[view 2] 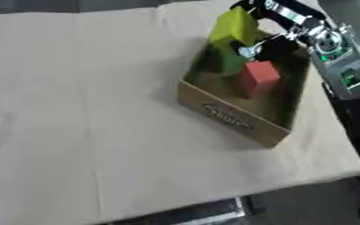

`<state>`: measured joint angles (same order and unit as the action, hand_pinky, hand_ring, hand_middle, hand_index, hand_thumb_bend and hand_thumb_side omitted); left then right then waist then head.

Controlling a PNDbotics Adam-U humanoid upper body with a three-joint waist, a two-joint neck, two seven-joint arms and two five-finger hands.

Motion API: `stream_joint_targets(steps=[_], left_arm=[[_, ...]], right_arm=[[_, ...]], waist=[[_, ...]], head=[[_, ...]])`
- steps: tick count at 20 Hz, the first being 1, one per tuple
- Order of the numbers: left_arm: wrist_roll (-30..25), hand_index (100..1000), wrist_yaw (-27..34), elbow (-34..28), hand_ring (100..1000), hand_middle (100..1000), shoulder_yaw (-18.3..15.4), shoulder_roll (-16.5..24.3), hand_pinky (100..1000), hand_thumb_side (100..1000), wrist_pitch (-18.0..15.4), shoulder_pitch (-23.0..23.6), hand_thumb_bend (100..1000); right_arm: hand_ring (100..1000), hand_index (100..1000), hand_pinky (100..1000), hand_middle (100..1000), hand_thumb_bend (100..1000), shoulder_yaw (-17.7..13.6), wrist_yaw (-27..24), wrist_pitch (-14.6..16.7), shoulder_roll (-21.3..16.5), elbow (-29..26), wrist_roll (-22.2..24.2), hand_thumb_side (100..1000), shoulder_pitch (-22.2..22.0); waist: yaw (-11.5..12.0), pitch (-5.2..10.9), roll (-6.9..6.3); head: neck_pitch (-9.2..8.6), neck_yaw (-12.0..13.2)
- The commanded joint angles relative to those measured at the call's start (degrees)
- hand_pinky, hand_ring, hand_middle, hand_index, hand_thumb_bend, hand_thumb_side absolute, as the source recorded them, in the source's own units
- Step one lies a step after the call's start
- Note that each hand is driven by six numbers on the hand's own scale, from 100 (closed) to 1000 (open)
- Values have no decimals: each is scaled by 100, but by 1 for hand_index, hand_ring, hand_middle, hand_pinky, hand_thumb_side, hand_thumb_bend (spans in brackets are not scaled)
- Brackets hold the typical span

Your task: Pick up the objects with one hand, pass them to the other hand, and then place them into the box on the other side of the table.

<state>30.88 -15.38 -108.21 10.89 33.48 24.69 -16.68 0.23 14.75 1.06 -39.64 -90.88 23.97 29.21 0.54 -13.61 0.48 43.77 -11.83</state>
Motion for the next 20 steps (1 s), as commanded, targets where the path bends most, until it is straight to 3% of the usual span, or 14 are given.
stream_joint_targets(steps=[1, 10, 11, 13, 15, 20], left_arm=[[165, 767, 41, -230, 630, 499, -180, 186, 672, 309, -20, -6, 492], [506, 764, 154, -241, 623, 495, -282, 46, 701, 324, -186, 105, 472], [521, 764, 153, -243, 623, 495, -286, 44, 703, 325, -194, 105, 472], [539, 765, 151, -241, 624, 496, -295, 41, 704, 332, -196, 108, 477], [530, 767, 154, -233, 625, 497, -291, 40, 705, 343, -189, 114, 484], [499, 770, 151, -214, 626, 499, -287, 31, 706, 354, -165, 115, 493]], right_arm=[[584, 505, 883, 395, 100, -131, 147, 30, -234, 92, -65, 100, -33], [604, 532, 883, 420, 100, -239, 408, 175, -286, 585, -58, 101, -312], [623, 565, 886, 453, 100, -248, 416, 191, -285, 617, -41, 101, -321], [740, 750, 923, 642, 100, -269, 419, 221, -282, 629, -12, 111, -332], [793, 834, 958, 742, 100, -298, 391, 242, -286, 595, 14, 117, -338], [849, 911, 1000, 824, 100, -387, 272, 140, -315, 432, -114, 215, -317]], waist=[[8, 108, -71], [31, 82, -75], [35, 81, -76], [38, 81, -76], [39, 82, -75], [33, 85, -74]], head=[[-36, -27], [-71, 47], [-72, 50], [-76, 61], [-80, 67], [-85, 74]])
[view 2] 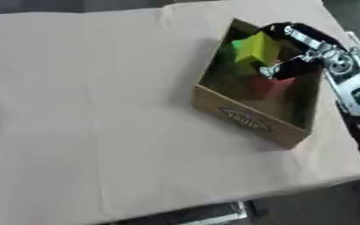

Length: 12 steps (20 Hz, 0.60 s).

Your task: Pick up the objects with one hand, pass them to the other hand, and then place them into the box on the other side of the table.

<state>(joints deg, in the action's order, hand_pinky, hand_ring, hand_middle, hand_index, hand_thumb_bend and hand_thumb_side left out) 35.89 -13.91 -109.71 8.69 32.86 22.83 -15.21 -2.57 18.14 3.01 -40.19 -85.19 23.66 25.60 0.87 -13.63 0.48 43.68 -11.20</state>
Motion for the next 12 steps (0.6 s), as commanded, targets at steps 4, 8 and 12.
stream_joint_targets(steps=[4, 8, 12], left_arm=[[-31, 772, -5, -56, 627, 500, -60, 91, 707, 354, 36, -38, 493], [-43, 772, -24, -52, 628, 500, -62, 94, 707, 355, 46, -31, 499], [-46, 772, -39, -48, 628, 500, -66, 93, 708, 354, 56, -26, 502]], right_arm=[[861, 927, 1000, 855, 100, -122, -96, -159, -325, -264, -248, 259, 68], [863, 933, 1000, 869, 212, -109, -38, -60, -373, -282, -166, 265, 20], [855, 928, 1000, 870, 226, -147, -68, 14, -385, -278, -124, 274, -3]], waist=[[-6, 91, -73], [-14, 100, -68], [-18, 102, -70]], head=[[-63, 5], [-59, 11], [-57, 9]])
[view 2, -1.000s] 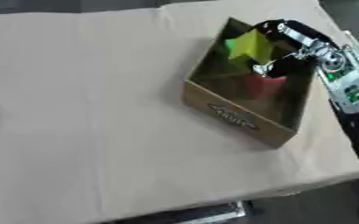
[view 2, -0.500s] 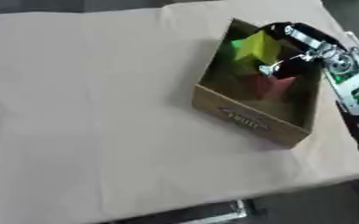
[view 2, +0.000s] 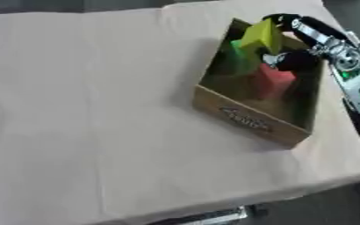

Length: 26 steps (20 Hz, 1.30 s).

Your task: Pick up the objects with one hand, pass them to the other hand, and then place them into the box on the other side of the table.

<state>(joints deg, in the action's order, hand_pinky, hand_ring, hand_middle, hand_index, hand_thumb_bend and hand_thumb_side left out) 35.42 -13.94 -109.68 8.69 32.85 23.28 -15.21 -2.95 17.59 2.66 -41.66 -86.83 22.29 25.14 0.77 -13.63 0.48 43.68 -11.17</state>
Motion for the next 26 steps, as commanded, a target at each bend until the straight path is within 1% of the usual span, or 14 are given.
stream_joint_targets(steps=[1, 5, 6, 7, 9, 11, 14, 16, 17, 18, 19, 21, 22, 26], left_arm=[[1, 772, -40, -47, 628, 500, -67, 94, 708, 352, 15, -25, 502], [-7, 772, -53, -36, 629, 500, -68, 94, 709, 357, 26, -18, 509], [-10, 772, -55, -33, 629, 500, -69, 98, 709, 360, 29, -15, 513], [-10, 772, -58, -27, 629, 500, -71, 104, 709, 363, 33, -10, 516], [-2, 772, -70, -13, 629, 500, -78, 117, 709, 366, 45, 8, 519], [2, 772, -77, -1, 629, 499, -74, 131, 709, 368, 48, 29, 524], [12, 771, -84, 16, 629, 499, -74, 136, 709, 373, 52, 42, 527], [15, 771, -88, 10, 629, 499, -74, 135, 709, 376, 48, 37, 525], [22, 771, -89, 4, 628, 499, -79, 133, 708, 377, 48, 36, 524], [36, 770, -92, -6, 627, 498, -88, 131, 708, 380, 47, 35, 521], [58, 770, -94, -20, 627, 498, -103, 128, 707, 382, 46, 37, 519], [138, 770, -97, -71, 626, 499, -157, 120, 707, 416, 38, 35, 496], [194, 770, -100, -104, 626, 499, -192, 116, 707, 428, 33, 31, 489], [476, 772, -153, -288, 624, 504, -363, 94, 706, 545, -9, -7, 434]], right_arm=[[854, 929, 1000, 871, 228, -115, -33, 52, -244, -119, 12, 275, 38], [852, 932, 1000, 883, 239, -124, -92, 53, -268, -113, -3, 280, 2], [860, 949, 1000, 900, 325, -117, -101, 80, -279, -120, 7, 177, -8], [874, 979, 1000, 921, 274, -92, -122, 139, -294, -145, 55, 215, -20], [888, 991, 1000, 931, 261, -82, -167, 316, -349, -220, 146, 348, -62], [894, 998, 1000, 944, 263, -100, -143, 508, -413, -227, 155, 360, -120], [891, 1000, 1000, 944, 294, -133, -120, 678, -463, -99, 145, 220, -174], [878, 993, 1000, 931, 214, -157, -172, 714, -467, -80, 145, 192, -184], [864, 988, 1000, 916, 100, -200, -240, 683, -452, -93, 118, 170, -180], [843, 979, 1000, 888, 100, -263, -323, 618, -429, -132, 54, 146, -169], [834, 975, 1000, 875, 100, -349, -414, 535, -405, -206, -27, 177, -149], [802, 922, 1000, 828, 100, -552, -1014, 251, -459, -548, -580, 440, -99], [793, 900, 1000, 816, 100, -633, -1394, 112, -512, -763, -917, 510, -93], [790, 883, 1000, 821, 100, -894, -2954, -116, -722, -1478, -1893, 524, -181]], waist=[[-10, 103, -71], [-18, 105, -72], [-20, 107, -71], [-22, 111, -68], [-37, 125, -54], [-54, 136, -37], [-68, 148, -26], [-69, 146, -31], [-72, 144, -37], [-74, 142, -42], [-77, 140, -47], [-80, 138, -54], [-79, 139, -56], [-66, 156, -57]], head=[[-55, 6], [-45, 4], [-42, 5], [-34, 5], [-14, 11], [1, 19], [3, 29], [-7, 31], [-10, 37], [-11, 47], [-9, 67], [-5, 164], [-4, 233], [-79, 560]])
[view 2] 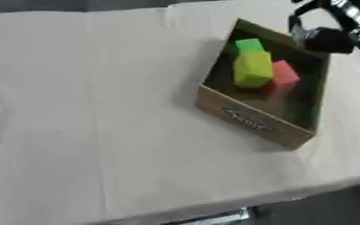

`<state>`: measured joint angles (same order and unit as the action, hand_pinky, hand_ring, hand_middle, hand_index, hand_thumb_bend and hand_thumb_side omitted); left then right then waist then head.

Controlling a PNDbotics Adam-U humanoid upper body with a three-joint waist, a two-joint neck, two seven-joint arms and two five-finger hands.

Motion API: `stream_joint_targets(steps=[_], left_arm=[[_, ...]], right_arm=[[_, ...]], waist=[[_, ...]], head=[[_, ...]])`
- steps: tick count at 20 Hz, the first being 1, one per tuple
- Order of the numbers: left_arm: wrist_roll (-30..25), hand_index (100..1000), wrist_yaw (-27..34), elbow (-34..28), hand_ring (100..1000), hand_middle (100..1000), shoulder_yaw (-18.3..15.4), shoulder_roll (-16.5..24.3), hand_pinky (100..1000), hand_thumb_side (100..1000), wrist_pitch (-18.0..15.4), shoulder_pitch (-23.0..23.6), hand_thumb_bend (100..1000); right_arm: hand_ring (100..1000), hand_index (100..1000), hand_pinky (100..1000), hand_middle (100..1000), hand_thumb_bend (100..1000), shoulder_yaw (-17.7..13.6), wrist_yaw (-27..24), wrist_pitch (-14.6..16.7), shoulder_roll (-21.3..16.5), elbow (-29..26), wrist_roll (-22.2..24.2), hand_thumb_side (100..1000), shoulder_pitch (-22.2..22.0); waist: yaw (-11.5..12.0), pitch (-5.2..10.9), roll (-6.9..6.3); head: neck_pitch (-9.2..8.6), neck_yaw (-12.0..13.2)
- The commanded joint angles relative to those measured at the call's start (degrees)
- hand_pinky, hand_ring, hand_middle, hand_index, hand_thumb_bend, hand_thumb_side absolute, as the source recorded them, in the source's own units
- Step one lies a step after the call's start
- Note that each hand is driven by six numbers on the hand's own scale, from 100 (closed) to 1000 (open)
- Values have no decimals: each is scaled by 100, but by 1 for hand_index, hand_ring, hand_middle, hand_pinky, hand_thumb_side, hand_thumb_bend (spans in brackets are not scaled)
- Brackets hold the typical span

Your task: Pick up the objects with one hand, pass them to the other hand, and then place them into the box on the other side of the table.

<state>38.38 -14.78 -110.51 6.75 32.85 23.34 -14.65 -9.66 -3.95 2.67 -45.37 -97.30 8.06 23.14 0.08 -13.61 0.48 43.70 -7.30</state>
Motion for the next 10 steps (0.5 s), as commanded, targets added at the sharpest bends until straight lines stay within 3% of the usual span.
stream_joint_targets(steps=[1, 5, 10], left_arm=[[256, 774, -79, -256, 625, 509, -209, 86, 707, 569, -28, -69, 416], [532, 796, -146, -394, 628, 541, -367, 33, 707, 587, -117, -87, 379], [835, 832, -181, -407, 640, 592, -546, -92, 702, 583, -285, -100, 381]], right_arm=[[791, 880, 1000, 823, 100, -281, -1119, -173, -385, -520, -582, 537, -30], [768, 869, 1000, 821, 100, -552, -1871, -260, -403, -777, -993, 547, -275], [737, 829, 985, 812, 100, -780, -2073, -229, -248, -1044, -1485, 543, -649]], waist=[[6, 159, -60], [22, 178, -78], [49, 175, -96]], head=[[-103, 256], [-184, 534], [-314, 952]])
